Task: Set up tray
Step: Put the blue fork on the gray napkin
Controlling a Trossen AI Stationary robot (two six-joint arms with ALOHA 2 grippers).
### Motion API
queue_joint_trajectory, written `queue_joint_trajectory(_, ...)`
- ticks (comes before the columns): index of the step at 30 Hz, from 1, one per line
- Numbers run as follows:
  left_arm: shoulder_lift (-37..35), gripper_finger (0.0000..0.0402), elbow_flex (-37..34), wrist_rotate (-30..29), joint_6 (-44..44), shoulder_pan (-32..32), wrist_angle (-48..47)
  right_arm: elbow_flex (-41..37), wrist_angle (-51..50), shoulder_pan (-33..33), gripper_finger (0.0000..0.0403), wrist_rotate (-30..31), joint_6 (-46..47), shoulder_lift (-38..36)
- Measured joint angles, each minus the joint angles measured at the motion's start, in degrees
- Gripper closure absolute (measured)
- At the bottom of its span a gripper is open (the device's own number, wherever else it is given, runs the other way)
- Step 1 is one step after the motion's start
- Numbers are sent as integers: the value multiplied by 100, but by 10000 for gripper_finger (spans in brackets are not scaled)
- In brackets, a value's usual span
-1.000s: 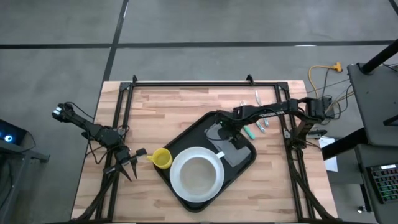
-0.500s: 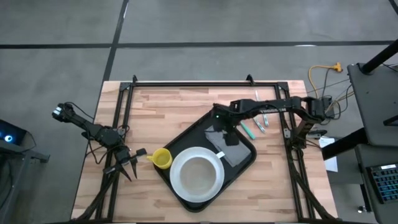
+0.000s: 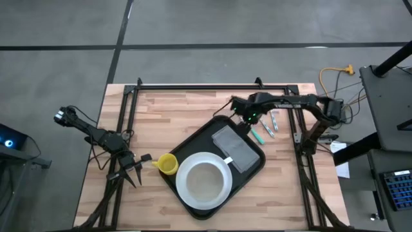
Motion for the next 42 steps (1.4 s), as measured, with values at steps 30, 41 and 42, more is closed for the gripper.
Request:
queue_joint_trajectory(30,-2,313,0,-26,0,0,1,-2133,1615,-1498,177,-105,-510,-618)
queue_joint_trajectory(41,0,313,0,-22,2,0,0,-2198,1662,-1498,177,-108,-581,-627)
queue_joint_trajectory(42,0,313,0,-20,0,2,0,-2197,1662,-1498,177,-108,-598,-624)
